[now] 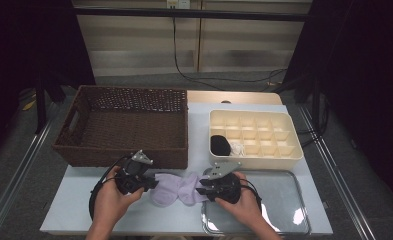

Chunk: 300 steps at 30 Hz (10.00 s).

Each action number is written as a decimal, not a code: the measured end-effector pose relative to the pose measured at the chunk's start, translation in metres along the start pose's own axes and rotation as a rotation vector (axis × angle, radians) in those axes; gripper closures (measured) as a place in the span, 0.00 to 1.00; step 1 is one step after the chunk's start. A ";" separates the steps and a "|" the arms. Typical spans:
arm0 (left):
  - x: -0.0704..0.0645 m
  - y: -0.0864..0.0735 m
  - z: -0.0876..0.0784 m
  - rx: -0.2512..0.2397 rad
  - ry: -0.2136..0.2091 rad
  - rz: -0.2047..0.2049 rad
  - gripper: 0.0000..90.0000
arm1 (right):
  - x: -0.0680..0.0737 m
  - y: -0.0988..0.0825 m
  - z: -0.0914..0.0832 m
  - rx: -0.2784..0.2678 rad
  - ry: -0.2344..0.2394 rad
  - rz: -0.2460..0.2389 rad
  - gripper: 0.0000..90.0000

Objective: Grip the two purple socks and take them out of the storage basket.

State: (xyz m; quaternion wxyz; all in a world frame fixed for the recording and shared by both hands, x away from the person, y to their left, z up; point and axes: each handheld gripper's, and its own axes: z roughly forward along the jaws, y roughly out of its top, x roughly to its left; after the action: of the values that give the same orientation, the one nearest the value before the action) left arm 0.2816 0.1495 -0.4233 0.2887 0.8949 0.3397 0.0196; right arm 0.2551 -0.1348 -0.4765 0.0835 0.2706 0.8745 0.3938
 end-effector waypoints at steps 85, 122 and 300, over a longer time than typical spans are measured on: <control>-0.028 0.020 0.033 -0.003 -0.074 0.060 0.82 | -0.019 0.002 -0.005 -0.028 0.011 0.118 0.82; -0.034 0.019 0.057 -0.072 -0.043 0.118 0.57 | -0.032 -0.014 -0.065 -0.073 -0.087 0.176 0.68; -0.035 0.026 0.049 -0.081 0.001 0.050 0.97 | -0.031 -0.023 -0.035 0.039 -0.025 0.076 0.93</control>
State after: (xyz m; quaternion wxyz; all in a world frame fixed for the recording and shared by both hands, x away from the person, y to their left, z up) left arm 0.2814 0.0876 -0.4444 0.3239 0.8907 0.3163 0.0411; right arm 0.2592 -0.1867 -0.4715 0.0741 0.3102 0.8700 0.3759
